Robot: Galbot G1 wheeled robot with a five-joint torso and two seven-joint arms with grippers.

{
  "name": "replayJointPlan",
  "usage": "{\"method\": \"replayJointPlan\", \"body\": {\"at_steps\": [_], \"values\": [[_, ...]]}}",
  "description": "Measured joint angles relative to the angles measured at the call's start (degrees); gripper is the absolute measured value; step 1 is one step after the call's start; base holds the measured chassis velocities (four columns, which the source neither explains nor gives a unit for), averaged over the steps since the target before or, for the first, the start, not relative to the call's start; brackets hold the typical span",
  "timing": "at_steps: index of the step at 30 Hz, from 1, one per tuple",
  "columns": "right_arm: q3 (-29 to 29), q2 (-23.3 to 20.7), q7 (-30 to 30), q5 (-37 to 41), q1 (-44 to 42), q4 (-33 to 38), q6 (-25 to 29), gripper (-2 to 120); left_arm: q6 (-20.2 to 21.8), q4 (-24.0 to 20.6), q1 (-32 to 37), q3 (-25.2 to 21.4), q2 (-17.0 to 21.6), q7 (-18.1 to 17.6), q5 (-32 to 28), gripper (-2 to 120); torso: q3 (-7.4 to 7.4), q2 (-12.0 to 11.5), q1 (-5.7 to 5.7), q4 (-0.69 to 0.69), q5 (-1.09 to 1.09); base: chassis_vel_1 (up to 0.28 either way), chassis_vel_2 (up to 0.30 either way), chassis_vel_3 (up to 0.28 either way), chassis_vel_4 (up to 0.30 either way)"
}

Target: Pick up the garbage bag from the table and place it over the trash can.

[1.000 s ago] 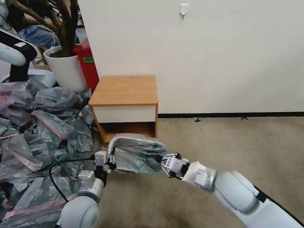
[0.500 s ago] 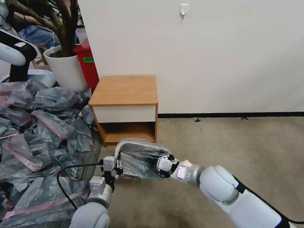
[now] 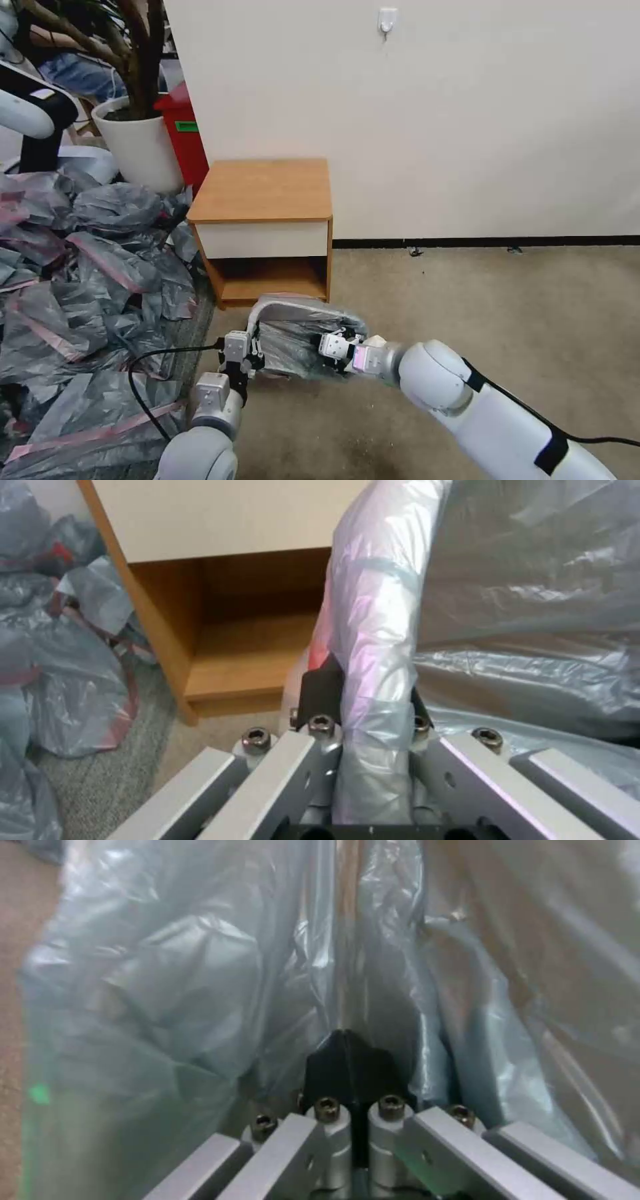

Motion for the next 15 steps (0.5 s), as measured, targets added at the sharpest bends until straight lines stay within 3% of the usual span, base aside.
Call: {"method": "replayJointPlan", "body": {"at_steps": [15], "values": [[-3.2,3.2,-0.1,-2.2,3.6,-4.8,-1.9,0,0.1,1.5,-1.4,1.5,0.1,-0.4,-0.2,3,0.0,0.0,0.0,0.0,0.0,0.0,0.0,0.0,0.0]]}}
